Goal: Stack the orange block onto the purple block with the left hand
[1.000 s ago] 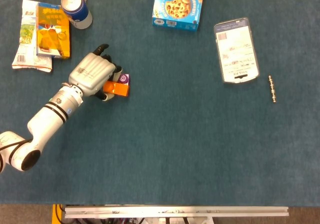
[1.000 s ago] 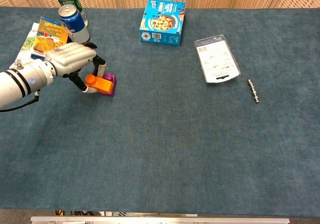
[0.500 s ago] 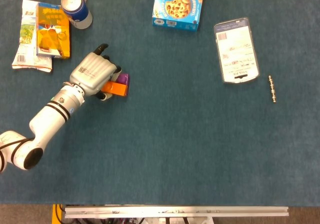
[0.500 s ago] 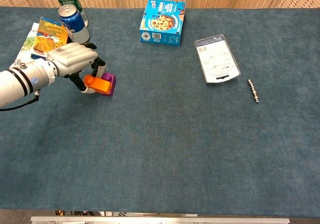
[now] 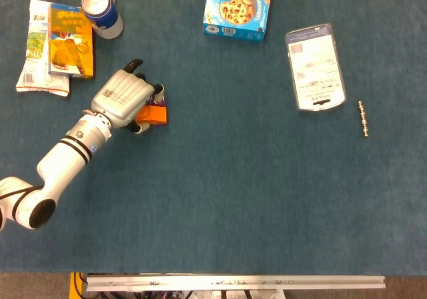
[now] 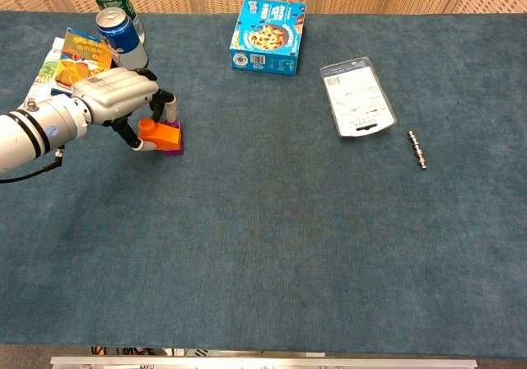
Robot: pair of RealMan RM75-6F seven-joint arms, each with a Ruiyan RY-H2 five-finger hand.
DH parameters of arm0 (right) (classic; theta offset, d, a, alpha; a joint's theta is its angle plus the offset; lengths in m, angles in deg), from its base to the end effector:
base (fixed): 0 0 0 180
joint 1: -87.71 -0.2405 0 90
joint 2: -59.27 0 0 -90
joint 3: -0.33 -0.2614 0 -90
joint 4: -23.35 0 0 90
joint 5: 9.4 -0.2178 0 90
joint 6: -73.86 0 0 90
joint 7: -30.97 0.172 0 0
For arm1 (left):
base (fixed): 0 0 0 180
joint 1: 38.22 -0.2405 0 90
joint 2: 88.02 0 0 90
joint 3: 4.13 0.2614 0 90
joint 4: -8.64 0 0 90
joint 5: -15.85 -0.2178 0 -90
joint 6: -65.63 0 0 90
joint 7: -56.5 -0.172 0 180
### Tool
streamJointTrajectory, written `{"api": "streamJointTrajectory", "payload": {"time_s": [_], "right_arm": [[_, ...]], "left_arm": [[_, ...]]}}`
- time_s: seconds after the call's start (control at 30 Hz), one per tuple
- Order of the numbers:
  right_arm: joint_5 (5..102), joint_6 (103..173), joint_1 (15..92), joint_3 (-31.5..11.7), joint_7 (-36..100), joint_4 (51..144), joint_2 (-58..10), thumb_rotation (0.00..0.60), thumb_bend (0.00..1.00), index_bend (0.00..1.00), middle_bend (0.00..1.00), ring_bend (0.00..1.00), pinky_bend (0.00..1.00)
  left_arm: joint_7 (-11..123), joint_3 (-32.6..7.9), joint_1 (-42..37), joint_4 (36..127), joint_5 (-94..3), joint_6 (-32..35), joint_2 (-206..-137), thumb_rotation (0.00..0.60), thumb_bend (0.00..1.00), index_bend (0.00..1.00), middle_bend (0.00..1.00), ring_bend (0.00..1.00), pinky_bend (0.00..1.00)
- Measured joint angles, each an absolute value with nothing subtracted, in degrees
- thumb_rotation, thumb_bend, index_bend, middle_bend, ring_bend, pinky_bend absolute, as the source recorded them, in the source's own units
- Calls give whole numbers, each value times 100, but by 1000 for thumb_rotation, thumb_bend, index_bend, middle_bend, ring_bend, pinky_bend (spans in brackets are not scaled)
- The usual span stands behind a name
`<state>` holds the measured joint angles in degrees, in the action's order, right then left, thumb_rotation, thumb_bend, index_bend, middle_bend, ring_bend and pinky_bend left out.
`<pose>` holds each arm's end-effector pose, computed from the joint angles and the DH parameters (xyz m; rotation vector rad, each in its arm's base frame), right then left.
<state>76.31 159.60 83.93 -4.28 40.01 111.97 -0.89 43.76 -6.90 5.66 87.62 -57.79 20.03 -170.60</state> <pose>-0.3368 -0.2117 0.1926 1.3293 -0.8973 0.9431 -0.1945 0.3723 -0.0295 -2.1073 -0.8185 -0.6897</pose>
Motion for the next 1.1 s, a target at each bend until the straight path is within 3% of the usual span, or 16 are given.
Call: {"api": "streamJointTrajectory", "payload": {"time_s": [0.4,0.63,1.1], "right_arm": [[7643,15977,8398,-434,4010,11200,-82,600,204,506,508,436,469],[7658,16010,8413,-435,4005,11218,-52,600,204,506,508,436,469],[7584,15772,8309,-436,3832,11310,-16,600,204,506,508,436,469]], "left_arm": [[4307,-677,470,9150,-5623,1932,-16732,600,202,117,277,214,108],[4419,-691,276,9562,-5561,1643,-16441,600,201,114,265,208,109],[5130,-794,-838,10079,-5818,-193,-15978,600,201,192,276,222,133]]}}
